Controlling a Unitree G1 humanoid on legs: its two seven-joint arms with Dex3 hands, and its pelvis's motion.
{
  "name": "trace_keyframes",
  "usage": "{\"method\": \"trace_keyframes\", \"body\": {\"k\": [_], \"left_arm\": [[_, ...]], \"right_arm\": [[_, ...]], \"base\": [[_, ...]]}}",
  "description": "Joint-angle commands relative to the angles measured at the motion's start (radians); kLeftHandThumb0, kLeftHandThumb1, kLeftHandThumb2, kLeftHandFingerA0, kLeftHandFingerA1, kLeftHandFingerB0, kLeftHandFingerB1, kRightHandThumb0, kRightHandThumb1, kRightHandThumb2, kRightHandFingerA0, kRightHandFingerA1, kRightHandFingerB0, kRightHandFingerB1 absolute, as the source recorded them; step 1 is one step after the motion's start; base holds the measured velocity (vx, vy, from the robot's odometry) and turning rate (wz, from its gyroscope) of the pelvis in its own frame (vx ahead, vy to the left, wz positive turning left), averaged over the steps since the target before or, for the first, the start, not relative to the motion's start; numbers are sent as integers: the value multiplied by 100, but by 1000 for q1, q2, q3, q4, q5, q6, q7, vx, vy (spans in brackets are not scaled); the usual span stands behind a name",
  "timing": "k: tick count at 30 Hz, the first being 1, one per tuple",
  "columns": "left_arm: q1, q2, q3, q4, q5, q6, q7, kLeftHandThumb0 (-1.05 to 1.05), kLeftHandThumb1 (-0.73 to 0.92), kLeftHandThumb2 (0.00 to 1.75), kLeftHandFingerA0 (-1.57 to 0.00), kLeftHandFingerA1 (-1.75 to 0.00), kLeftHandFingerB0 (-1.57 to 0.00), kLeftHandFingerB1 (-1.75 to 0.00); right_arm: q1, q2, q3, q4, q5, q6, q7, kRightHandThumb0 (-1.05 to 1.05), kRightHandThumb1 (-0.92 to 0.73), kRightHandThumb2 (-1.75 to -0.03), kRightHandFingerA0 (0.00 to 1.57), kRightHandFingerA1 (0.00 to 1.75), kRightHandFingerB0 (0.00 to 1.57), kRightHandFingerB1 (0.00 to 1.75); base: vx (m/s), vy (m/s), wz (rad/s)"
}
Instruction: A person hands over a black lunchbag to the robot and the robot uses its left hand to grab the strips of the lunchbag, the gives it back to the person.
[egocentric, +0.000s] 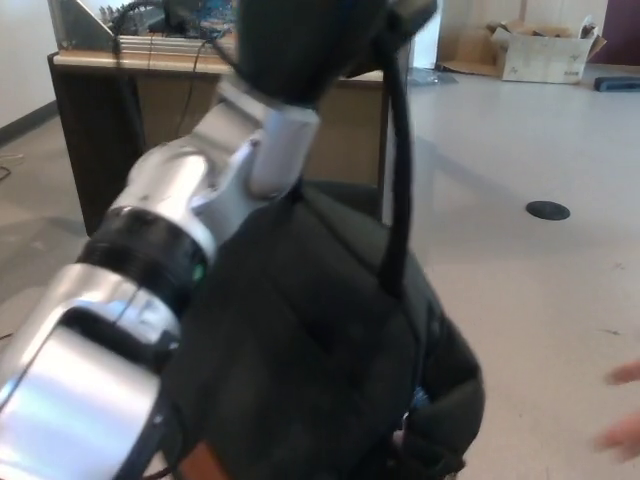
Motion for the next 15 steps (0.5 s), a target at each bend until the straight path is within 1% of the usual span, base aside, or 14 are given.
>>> {"method": "trace_keyframes", "body": {"k": [1,2,3,4,5,6,7,8,9,10,11,13,14,15], "left_arm": [[-46,-50,-55,35,41,52,39,-33,59,58,-83,-170,-58,-153],[-48,-59,-61,37,36,46,37,-26,56,54,-73,-173,-63,-158],[-46,-68,-63,36,25,31,28,-26,56,54,-73,-173,-63,-158],[-42,-81,-75,16,30,39,11,-25,56,54,-73,-171,-65,-152],[-39,-85,-80,9,32,43,10,-24,57,54,-71,-171,-61,-155],[-36,-89,-85,2,34,48,11,-24,57,54,-71,-171,-61,-155],[-31,-98,-89,-8,32,55,10,-24,59,56,-78,-170,-56,-152],[-23,-105,-94,-18,32,58,8,-20,55,55,-73,-173,-67,-148],[-21,-107,-96,-21,32,58,7,-20,55,55,-73,-173,-67,-148],[-14,-108,-99,-31,36,66,9,-22,55,53,-75,-169,-69,-138],[-9,-106,-103,-38,41,69,9,-23,54,55,-77,-166,-80,-113],[1,-98,-106,-54,39,71,-4,-23,54,55,-77,-165,-80,-115],[10,-98,-108,-62,41,76,-1,-25,54,55,-77,-165,-79,-119],[20,-98,-111,-72,47,87,11,-27,54,56,-80,-168,-81,-109]], "right_arm": [[-6,-12,-12,4,19,14,14,-34,-64,-58,52,48,48,39],[-8,-11,-13,3,20,13,14,-35,-63,-58,52,48,48,39],[-8,-8,-13,2,20,13,13,-35,-63,-58,52,48,48,39],[-12,-10,-11,3,16,11,10,-35,-64,-58,53,48,48,39],[-11,-10,-10,3,14,9,9,-35,-64,-59,52,47,47,39],[-9,-10,-9,2,12,6,8,-35,-64,-59,52,47,47,39],[-10,-11,-8,-5,12,16,12,-36,-64,-59,52,47,47,39],[-12,-12,-8,-3,13,14,16,-34,-64,-59,52,47,47,39],[-12,-12,-9,-3,14,14,17,-34,-64,-59,52,47,47,39],[-16,-12,-9,2,14,9,15,-35,-64,-58,53,47,48,39],[-23,-12,-8,6,11,12,13,-35,-64,-58,53,47,48,39],[-31,-11,-6,9,9,15,14,-35,-64,-59,53,46,48,39],[-31,-10,-4,11,6,16,11,-36,-63,-58,54,47,49,39],[-30,-9,-2,9,6,21,14,-36,-64,-59,53,46,48,38]], "base": [[0,0,0],[0,0,0],[0,0,0],[0,0,0],[0,0,0],[0,0,0],[0,0,0],[0,0,0],[0,0,0],[0,0,0],[0,0,0],[0,0,0],[0,0,0],[0,0,0]]}}
